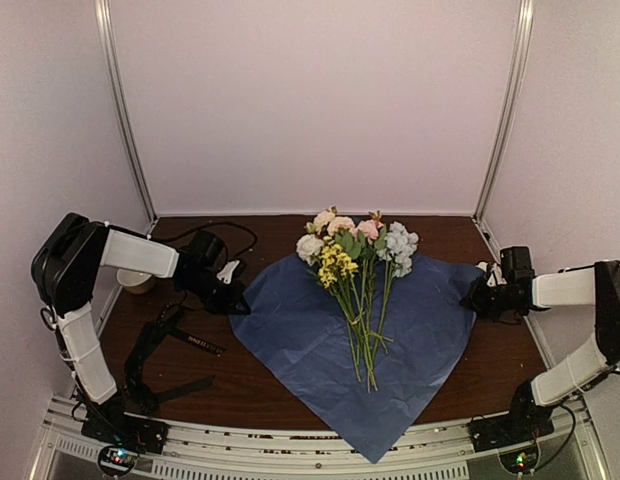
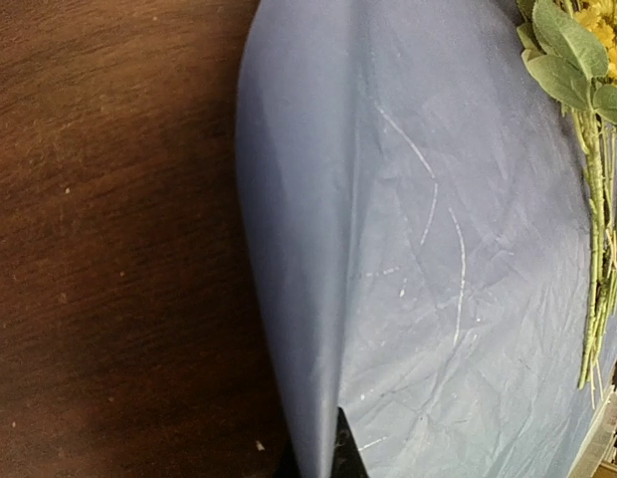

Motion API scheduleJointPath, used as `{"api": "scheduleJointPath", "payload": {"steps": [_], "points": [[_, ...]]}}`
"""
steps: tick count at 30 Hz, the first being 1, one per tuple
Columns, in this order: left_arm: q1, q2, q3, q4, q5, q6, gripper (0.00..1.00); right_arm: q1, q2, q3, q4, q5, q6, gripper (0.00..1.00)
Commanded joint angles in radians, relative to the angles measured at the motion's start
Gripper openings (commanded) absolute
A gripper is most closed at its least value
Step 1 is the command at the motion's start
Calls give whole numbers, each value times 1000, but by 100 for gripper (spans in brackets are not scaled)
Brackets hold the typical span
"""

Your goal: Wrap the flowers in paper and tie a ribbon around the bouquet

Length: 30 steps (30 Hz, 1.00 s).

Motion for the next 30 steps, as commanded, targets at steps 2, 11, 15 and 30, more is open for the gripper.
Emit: {"api": "scheduleJointPath", "payload": {"steps": [2,11,15,30], "points": [[37,-35,5,-27,-111,-1,0,-2,22,47,54,-8,-5,0],[160,-126,-102,24,-206,-17,0,118,196,333,-44,18,-44,0],[204,-154,-132,51,-217,-2,0,152,246,423,-91,33,-49,0],[-6,-481,-53,-119,-396,231,73,251,-36,350,-436,176,-222,53]]}}
